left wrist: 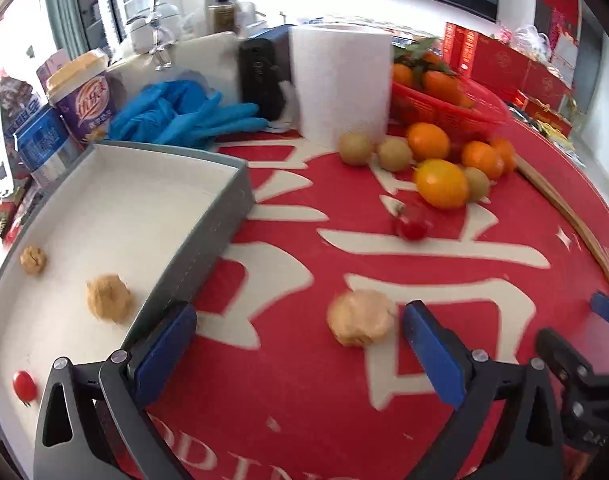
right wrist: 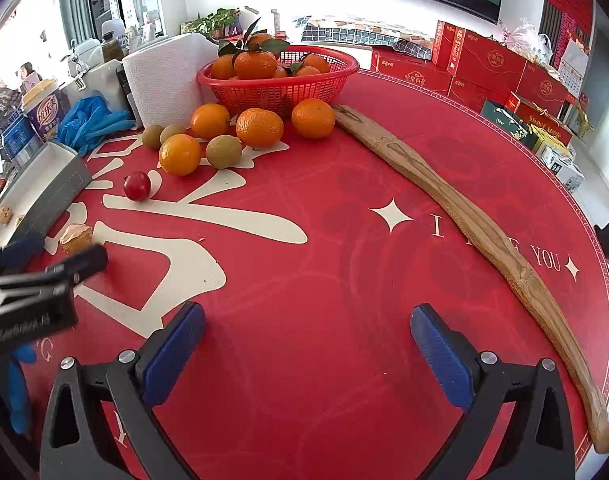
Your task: Organize fruits
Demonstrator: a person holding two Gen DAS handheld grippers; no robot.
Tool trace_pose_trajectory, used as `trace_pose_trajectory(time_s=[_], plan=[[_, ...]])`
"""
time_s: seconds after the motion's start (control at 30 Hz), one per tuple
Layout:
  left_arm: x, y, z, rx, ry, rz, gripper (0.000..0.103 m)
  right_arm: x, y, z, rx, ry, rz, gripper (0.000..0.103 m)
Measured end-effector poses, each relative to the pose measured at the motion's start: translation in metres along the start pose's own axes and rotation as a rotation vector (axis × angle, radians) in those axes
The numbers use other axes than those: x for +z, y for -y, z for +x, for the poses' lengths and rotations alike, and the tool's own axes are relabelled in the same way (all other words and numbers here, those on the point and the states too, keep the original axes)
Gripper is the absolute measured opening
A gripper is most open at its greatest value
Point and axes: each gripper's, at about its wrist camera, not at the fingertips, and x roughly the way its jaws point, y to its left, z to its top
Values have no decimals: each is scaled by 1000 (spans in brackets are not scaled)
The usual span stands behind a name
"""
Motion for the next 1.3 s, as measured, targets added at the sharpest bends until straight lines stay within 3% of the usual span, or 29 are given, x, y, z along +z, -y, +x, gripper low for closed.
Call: trace_pose_trajectory(time_s=[0.2, 0.37, 1.3], plan=[[8, 4, 6, 10, -22, -7, 103, 0, 0, 0, 0, 0, 0, 103], [-8, 14, -4, -38, -17, 11, 103, 0, 0, 0, -1, 0, 0, 103], [-10, 14, -11, -34, -9, 1, 103, 0, -1, 1, -6, -1, 1, 103]])
